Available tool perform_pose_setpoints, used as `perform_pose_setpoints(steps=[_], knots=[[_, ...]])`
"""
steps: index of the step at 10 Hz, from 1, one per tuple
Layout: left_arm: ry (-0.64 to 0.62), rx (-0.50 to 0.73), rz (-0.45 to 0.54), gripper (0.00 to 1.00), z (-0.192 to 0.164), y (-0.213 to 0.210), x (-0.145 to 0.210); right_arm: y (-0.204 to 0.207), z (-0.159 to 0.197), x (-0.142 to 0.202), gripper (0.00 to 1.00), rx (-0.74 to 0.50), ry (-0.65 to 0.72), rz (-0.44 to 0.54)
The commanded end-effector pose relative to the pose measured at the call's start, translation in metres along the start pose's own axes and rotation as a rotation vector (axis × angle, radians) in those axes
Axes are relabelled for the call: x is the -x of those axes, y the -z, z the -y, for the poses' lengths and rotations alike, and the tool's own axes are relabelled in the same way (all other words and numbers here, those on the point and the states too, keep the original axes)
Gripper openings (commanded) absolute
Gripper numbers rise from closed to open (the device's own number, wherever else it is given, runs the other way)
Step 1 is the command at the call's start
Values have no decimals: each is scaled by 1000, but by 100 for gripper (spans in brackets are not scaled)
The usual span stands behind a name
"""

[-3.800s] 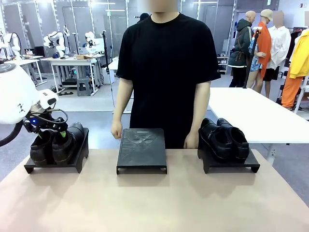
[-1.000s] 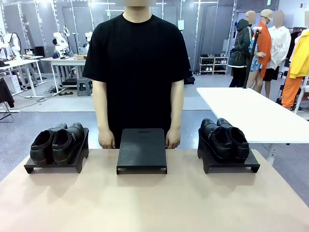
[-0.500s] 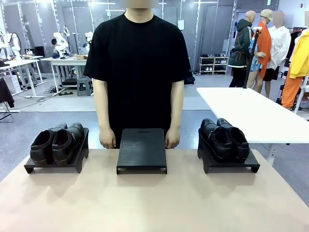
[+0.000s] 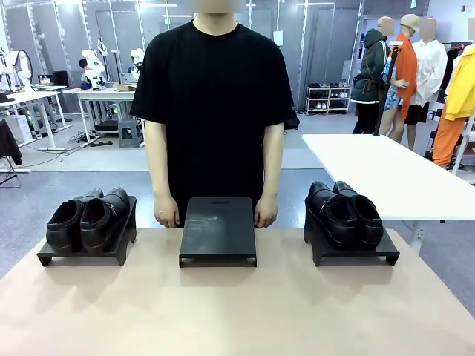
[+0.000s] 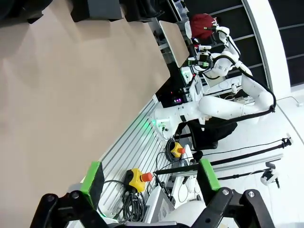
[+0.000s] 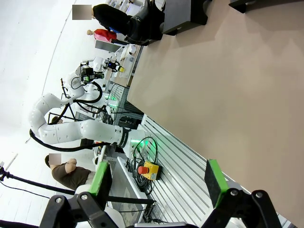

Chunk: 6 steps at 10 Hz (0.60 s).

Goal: Place the shoes on the stand as instructed by the person.
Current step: Pick up another pair of Shoes and place it on the Shoes Stand indicated by the person.

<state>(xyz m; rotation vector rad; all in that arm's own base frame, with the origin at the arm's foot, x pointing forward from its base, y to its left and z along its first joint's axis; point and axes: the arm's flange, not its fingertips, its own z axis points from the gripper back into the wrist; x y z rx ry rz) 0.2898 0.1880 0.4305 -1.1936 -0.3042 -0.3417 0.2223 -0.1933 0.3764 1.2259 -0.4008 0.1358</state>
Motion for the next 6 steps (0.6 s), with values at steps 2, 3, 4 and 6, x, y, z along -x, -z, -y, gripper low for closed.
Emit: perform_pose_setpoints(steps=[2, 3, 4, 6], knots=[[26, 13, -4, 100, 2, 1, 4, 0, -4, 0, 100, -9, -8, 12], [26, 13, -4, 100, 2, 1, 4, 0, -4, 0, 100, -9, -8, 12], [26, 13, -4, 100, 2, 1, 4, 0, -4, 0, 100, -9, -8, 12], [26, 13, -4, 100, 2, 1, 4, 0, -4, 0, 100, -9, -8, 12]])
